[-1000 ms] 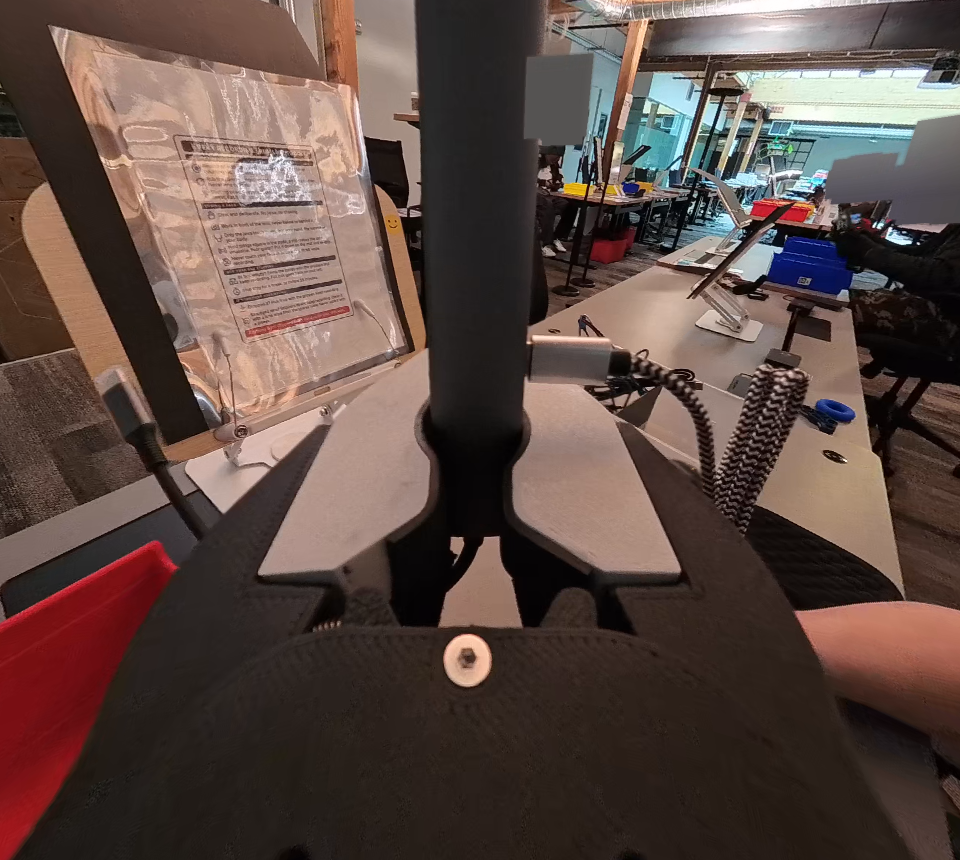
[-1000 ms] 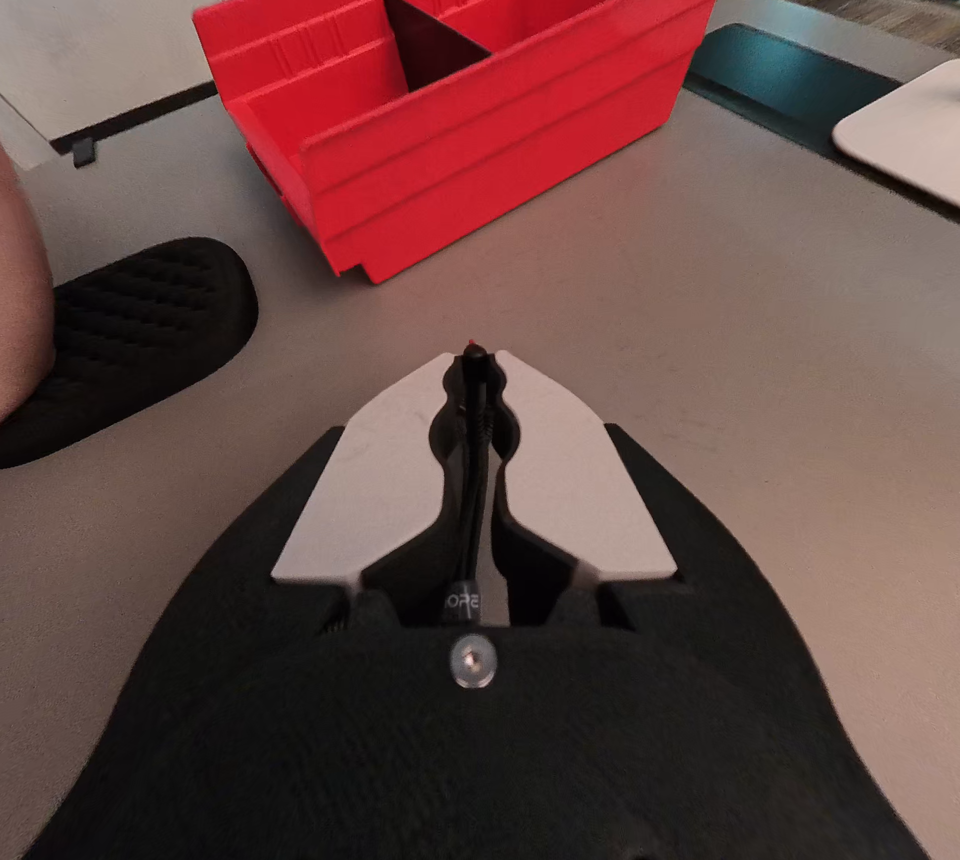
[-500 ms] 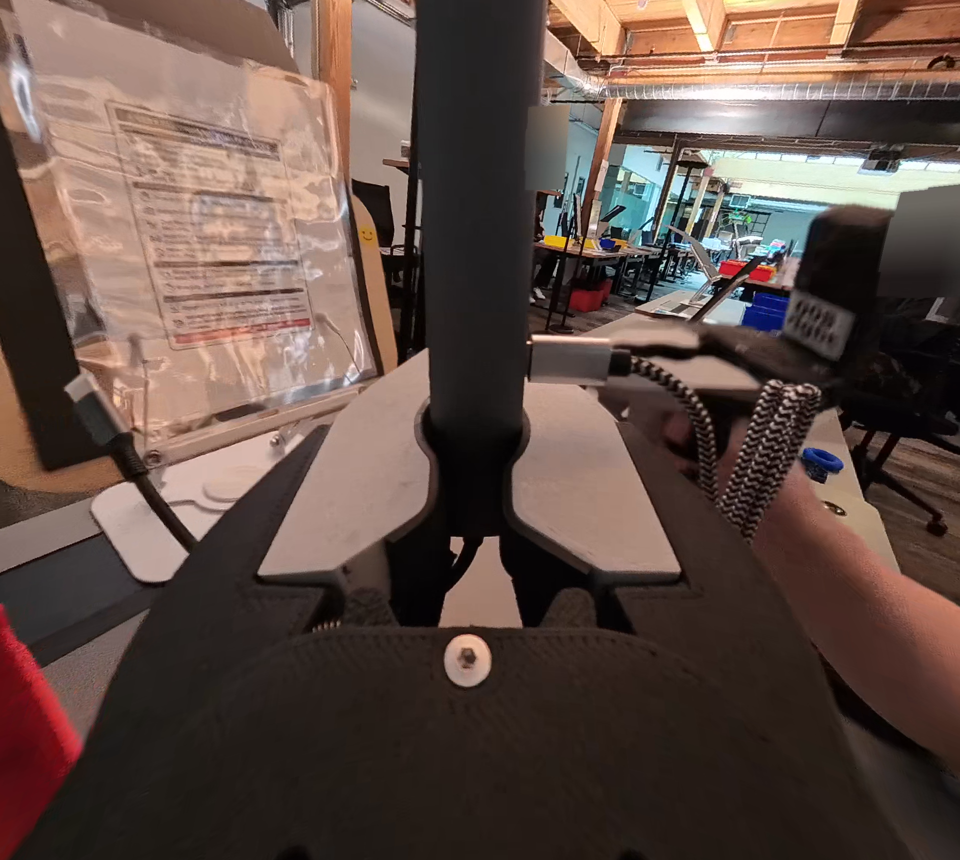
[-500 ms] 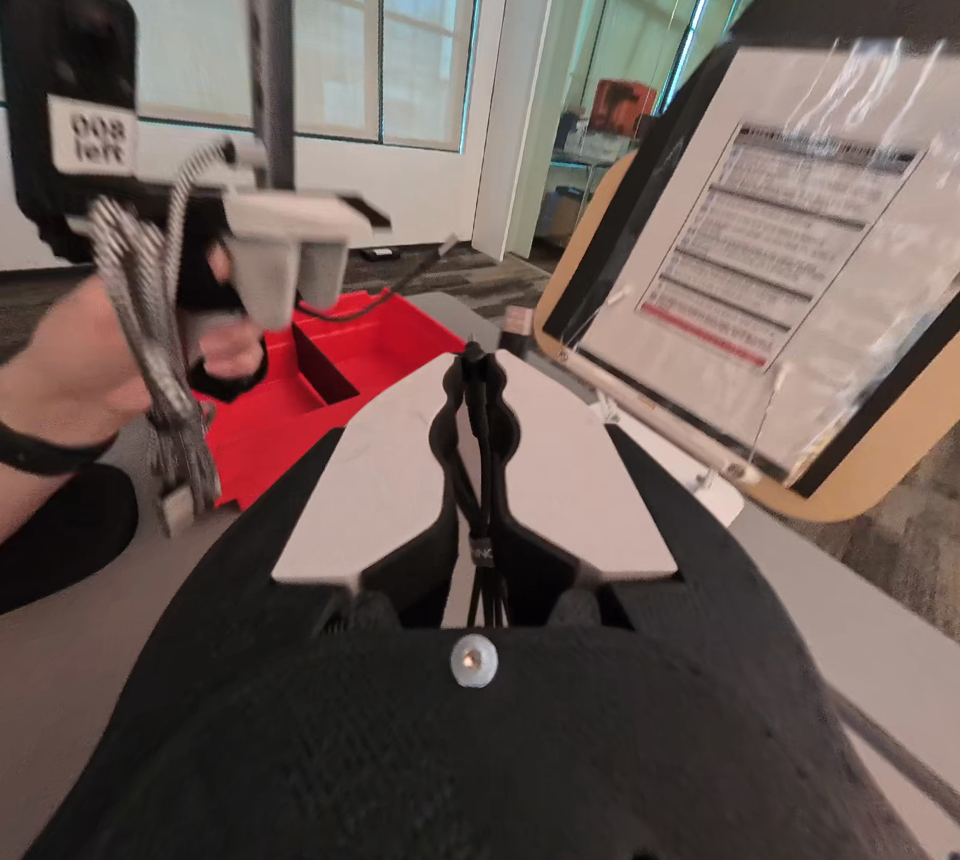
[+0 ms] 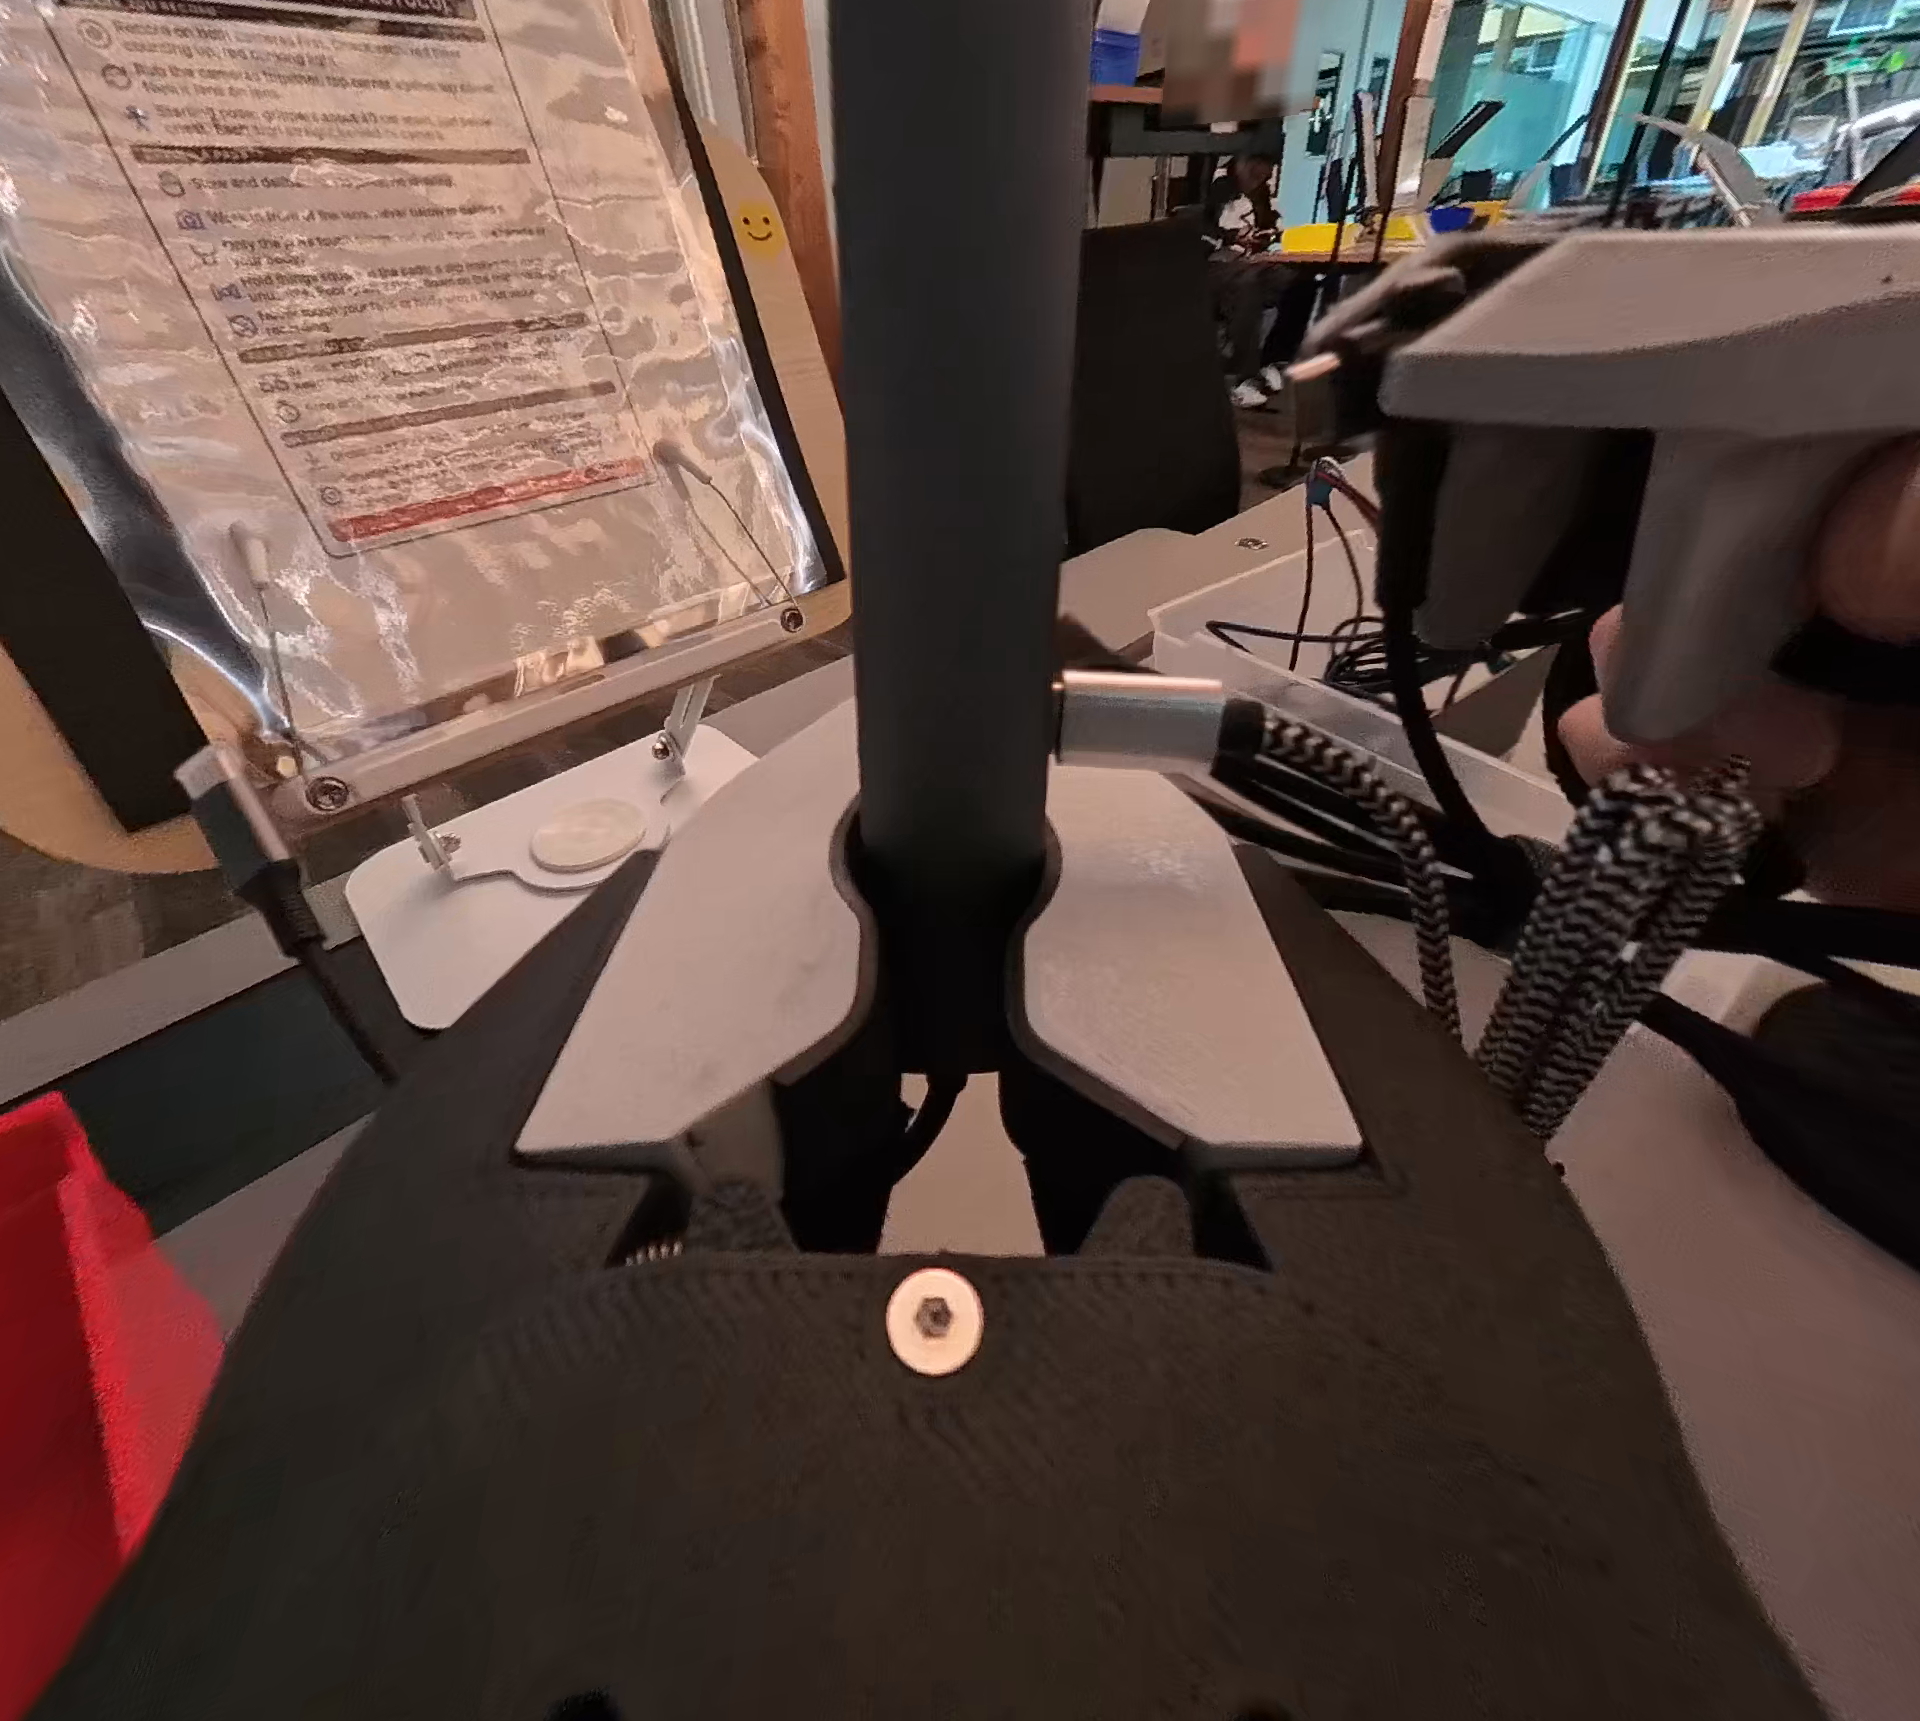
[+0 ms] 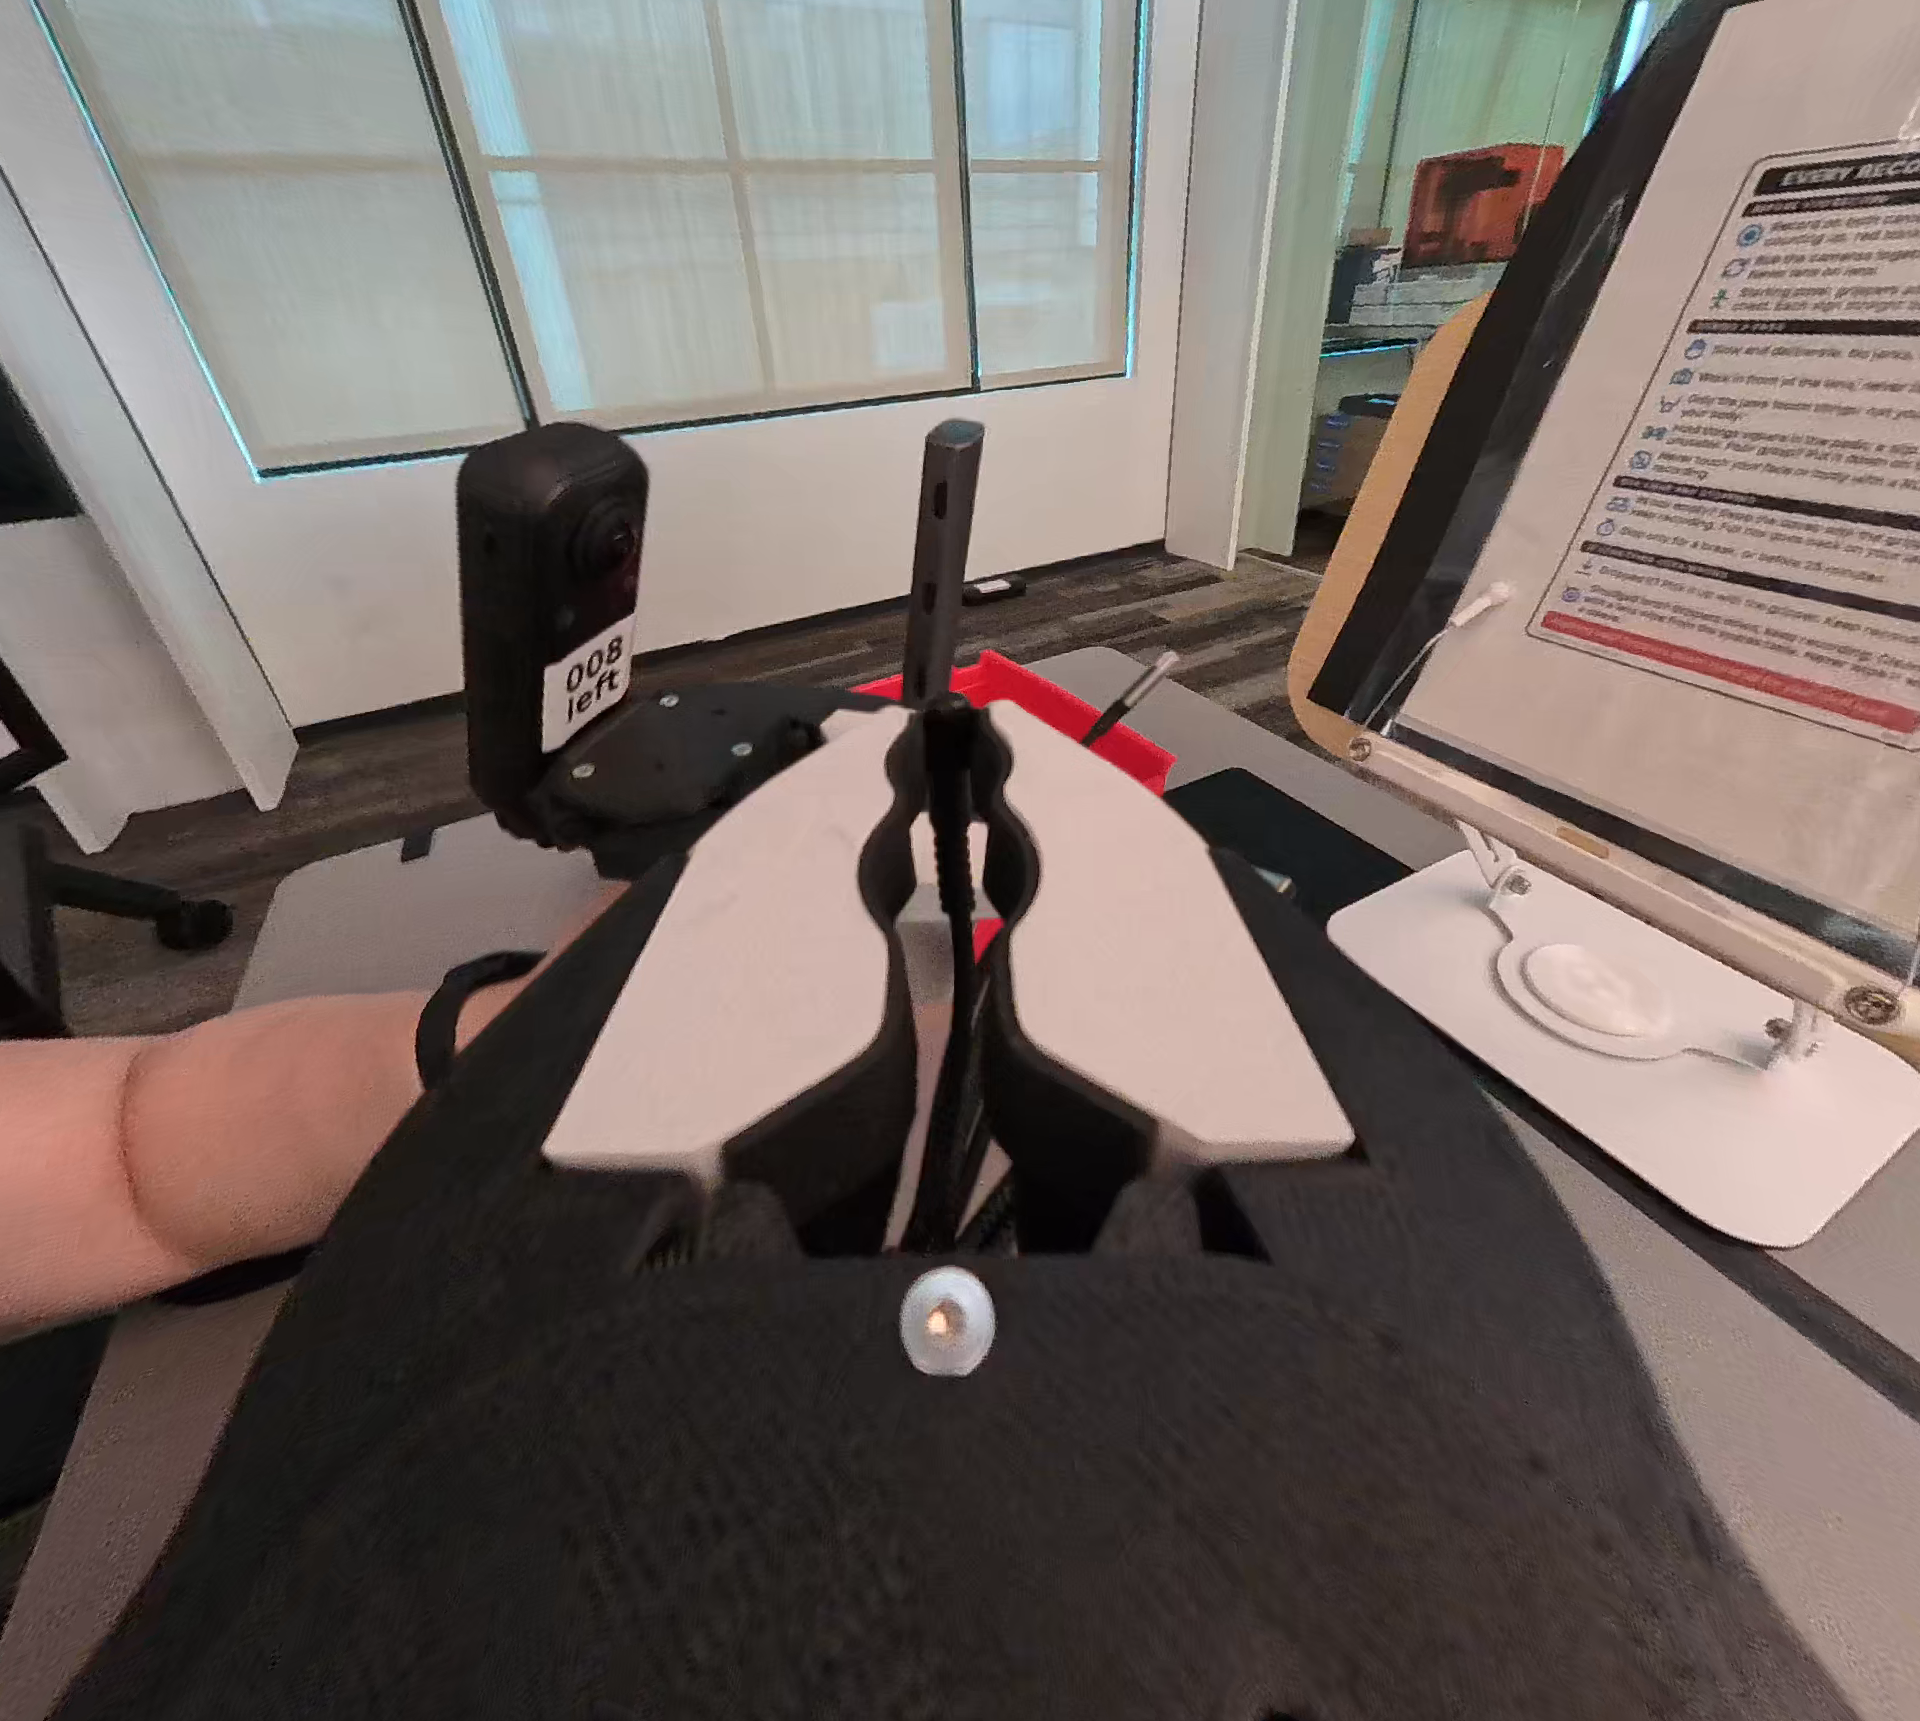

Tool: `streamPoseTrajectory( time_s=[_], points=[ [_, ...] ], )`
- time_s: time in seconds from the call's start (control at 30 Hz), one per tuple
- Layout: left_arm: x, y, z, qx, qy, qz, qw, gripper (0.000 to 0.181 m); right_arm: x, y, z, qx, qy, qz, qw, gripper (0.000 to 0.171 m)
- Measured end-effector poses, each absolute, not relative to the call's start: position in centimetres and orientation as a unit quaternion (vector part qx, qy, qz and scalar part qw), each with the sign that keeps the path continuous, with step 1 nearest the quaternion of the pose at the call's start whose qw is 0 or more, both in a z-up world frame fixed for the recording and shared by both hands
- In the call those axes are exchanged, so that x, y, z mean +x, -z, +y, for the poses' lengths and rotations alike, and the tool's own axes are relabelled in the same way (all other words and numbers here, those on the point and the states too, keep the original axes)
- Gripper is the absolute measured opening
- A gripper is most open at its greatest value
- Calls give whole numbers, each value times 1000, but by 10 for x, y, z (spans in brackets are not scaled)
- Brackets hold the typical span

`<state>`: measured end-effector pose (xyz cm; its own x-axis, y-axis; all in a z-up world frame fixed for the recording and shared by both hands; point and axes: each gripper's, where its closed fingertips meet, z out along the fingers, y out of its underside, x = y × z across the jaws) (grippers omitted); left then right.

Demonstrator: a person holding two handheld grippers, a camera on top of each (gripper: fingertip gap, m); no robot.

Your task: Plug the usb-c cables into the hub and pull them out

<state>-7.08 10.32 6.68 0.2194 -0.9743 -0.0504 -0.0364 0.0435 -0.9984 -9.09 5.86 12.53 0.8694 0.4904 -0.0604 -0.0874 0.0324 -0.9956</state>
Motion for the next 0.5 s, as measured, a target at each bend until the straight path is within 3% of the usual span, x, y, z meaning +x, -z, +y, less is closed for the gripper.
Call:
streamPoseTrajectory(
  time_s=[0.5],
  points=[
    [-68, -58, 100, -560, 378, 469, 569, 17, -90, -126, 61, -634, -254, -118, 721, 9]
  ],
)
